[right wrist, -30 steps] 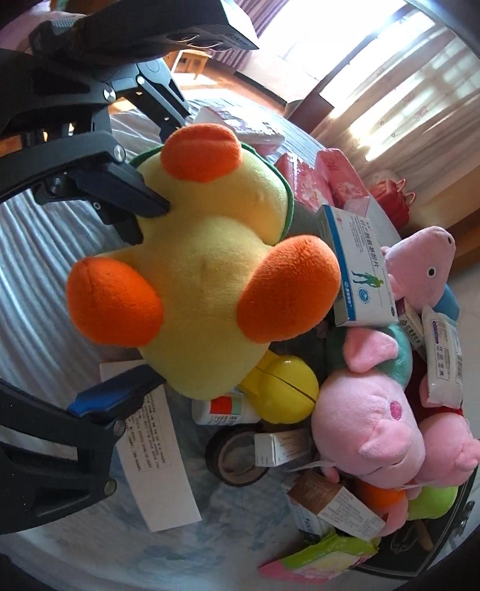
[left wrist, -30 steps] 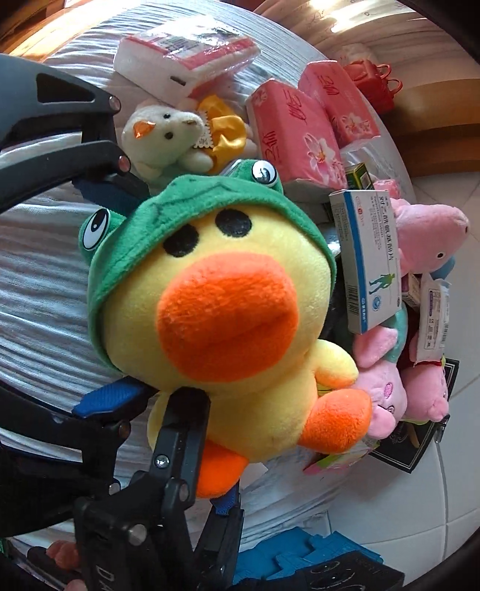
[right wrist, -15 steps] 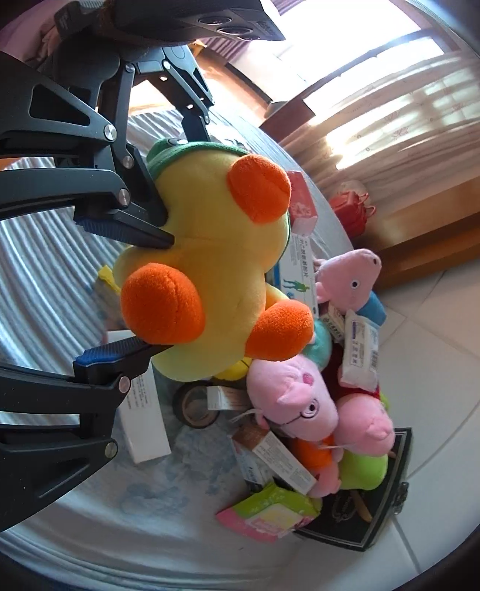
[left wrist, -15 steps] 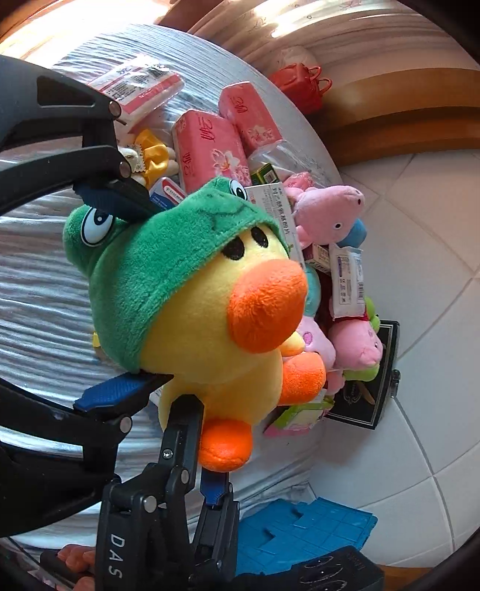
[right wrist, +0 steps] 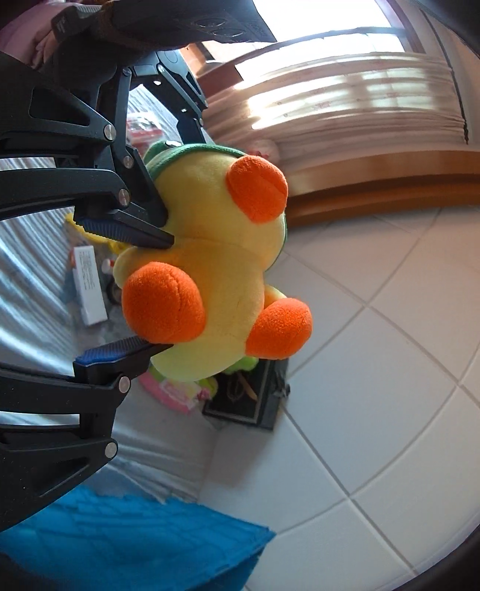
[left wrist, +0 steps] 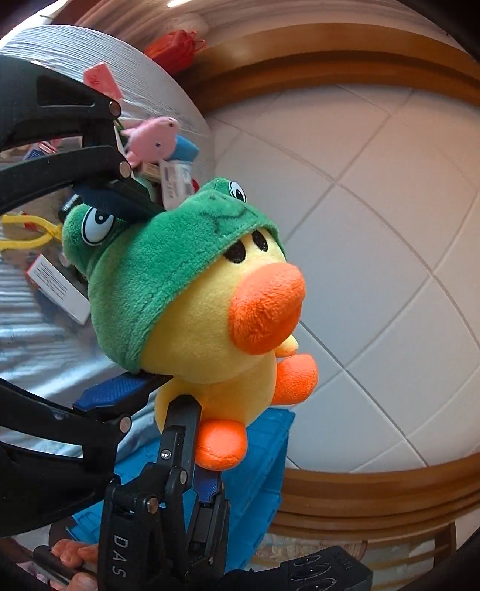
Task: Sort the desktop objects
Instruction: 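Carry the duck plush with both grippers over the crate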
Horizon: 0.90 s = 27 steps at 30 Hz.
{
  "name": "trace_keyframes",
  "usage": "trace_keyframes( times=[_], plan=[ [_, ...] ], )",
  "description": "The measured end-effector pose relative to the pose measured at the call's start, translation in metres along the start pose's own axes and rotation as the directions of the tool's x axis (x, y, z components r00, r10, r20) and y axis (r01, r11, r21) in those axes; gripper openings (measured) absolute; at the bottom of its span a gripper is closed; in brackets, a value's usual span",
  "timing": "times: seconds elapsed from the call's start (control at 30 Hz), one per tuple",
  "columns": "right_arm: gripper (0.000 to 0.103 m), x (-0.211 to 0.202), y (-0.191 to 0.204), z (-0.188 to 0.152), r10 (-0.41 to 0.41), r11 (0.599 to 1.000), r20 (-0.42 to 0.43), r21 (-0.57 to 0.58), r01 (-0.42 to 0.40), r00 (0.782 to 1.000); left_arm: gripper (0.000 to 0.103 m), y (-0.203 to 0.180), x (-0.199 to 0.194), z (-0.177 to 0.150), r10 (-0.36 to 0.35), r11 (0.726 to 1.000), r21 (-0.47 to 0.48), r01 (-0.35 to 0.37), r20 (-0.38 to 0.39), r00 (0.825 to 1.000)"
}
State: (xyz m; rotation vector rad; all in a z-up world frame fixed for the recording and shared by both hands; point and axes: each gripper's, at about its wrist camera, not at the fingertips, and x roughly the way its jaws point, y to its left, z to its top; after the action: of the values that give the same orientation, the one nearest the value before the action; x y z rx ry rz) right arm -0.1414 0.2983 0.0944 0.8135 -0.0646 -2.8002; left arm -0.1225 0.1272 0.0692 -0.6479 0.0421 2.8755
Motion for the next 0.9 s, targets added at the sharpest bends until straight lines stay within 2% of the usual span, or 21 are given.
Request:
trace_keyframes(
  times=[0.1, 0.2, 0.3, 0.4, 0.57, 0.77, 0.83, 0.9],
  plan=[
    [0.046, -0.05, -0.034, 0.008, -0.101, 0.994, 0.056, 0.035, 0.099, 0.993, 0.074, -0.048, -0.003, 0.031, -0.099, 0.993, 0.062, 0.096, 0.05, 0.994],
    [0.046, -0.1, -0.071, 0.011, -0.201, 0.977, 0.083, 0.087, 0.194, 0.976, 0.074, -0.102, -0.003, 0.058, -0.197, 0.975, 0.124, 0.187, 0.074, 0.978],
    [0.046, -0.147, -0.11, 0.009, -0.292, 0.951, 0.085, 0.135, 0.279, 0.953, 0.074, -0.16, -0.001, 0.082, -0.286, 0.946, 0.176, 0.271, 0.068, 0.956],
    [0.046, -0.188, -0.155, 0.005, -0.356, 0.922, 0.056, 0.185, 0.341, 0.933, 0.074, -0.218, 0.008, 0.102, -0.356, 0.917, 0.205, 0.343, 0.025, 0.934],
    [0.046, -0.234, -0.239, -0.003, -0.402, 0.883, -0.038, 0.25, 0.398, 0.915, 0.074, -0.315, 0.03, 0.125, -0.392, 0.883, 0.256, 0.394, -0.061, 0.918],
    [0.046, -0.261, -0.333, -0.024, -0.377, 0.848, -0.157, 0.339, 0.408, 0.913, 0.074, -0.41, 0.07, 0.133, -0.381, 0.853, 0.298, 0.428, -0.206, 0.902],
    [0.046, -0.259, -0.36, -0.033, -0.353, 0.835, -0.205, 0.372, 0.406, 0.913, 0.074, -0.434, 0.086, 0.128, -0.364, 0.848, 0.296, 0.439, -0.276, 0.89],
    [0.046, -0.249, -0.38, -0.047, -0.312, 0.822, -0.262, 0.407, 0.398, 0.913, 0.074, -0.451, 0.105, 0.12, -0.343, 0.848, 0.278, 0.452, -0.361, 0.867]
  ],
)
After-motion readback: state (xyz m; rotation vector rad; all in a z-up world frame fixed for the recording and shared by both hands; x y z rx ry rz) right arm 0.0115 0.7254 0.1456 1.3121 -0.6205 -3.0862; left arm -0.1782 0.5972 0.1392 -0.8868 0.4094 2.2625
